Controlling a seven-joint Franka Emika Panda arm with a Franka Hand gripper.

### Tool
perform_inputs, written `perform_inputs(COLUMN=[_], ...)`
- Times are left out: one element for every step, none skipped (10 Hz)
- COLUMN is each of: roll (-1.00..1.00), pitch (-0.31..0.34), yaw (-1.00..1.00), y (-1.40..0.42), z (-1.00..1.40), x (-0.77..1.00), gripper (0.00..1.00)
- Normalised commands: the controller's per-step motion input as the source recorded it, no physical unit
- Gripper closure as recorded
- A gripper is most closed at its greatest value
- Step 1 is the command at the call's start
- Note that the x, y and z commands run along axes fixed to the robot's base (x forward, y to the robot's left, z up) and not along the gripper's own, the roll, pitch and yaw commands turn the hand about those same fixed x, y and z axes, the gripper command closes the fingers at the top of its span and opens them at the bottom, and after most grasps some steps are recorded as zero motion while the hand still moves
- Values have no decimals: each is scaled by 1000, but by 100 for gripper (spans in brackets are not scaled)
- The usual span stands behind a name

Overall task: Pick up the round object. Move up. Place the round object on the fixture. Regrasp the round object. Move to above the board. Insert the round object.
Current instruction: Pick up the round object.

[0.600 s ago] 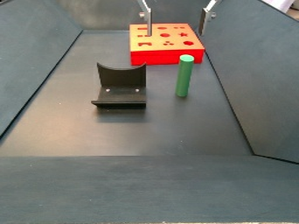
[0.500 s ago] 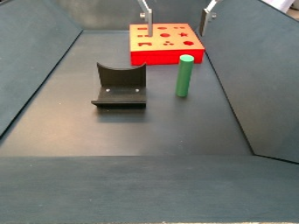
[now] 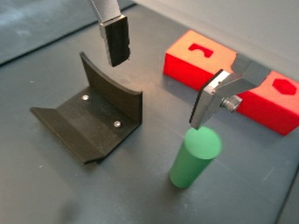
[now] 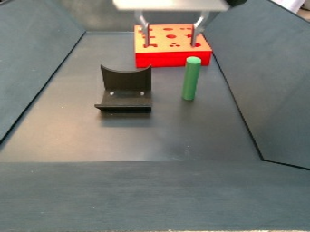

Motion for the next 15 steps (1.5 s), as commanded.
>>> perform_inputs(roll=[43,0,71,39,146,219,216,224,287,317,287,0,-100,-49,0], pitch=[6,0,33,51,54,107,27,0,-23,-77,-104,-94,-116,-110,-114], yaw=[0,0,0,0,0,0,0,0,0,0,0,0,0,0,-54], y=[-83,0,0,-86,-66,-83,-46,-66,-71,-66,-26,134,317,229,0], z=[0,-34,-271,0,117,249,151,-214,-483,-649,-717,-414,-323,-329,-317], x=[17,0,0,109,0,-20,-411,-511,-534,-600,-549,-269,-203,-246,-300], gripper=[0,0,0,0,0,0,0,0,0,0,0,0,0,0,0])
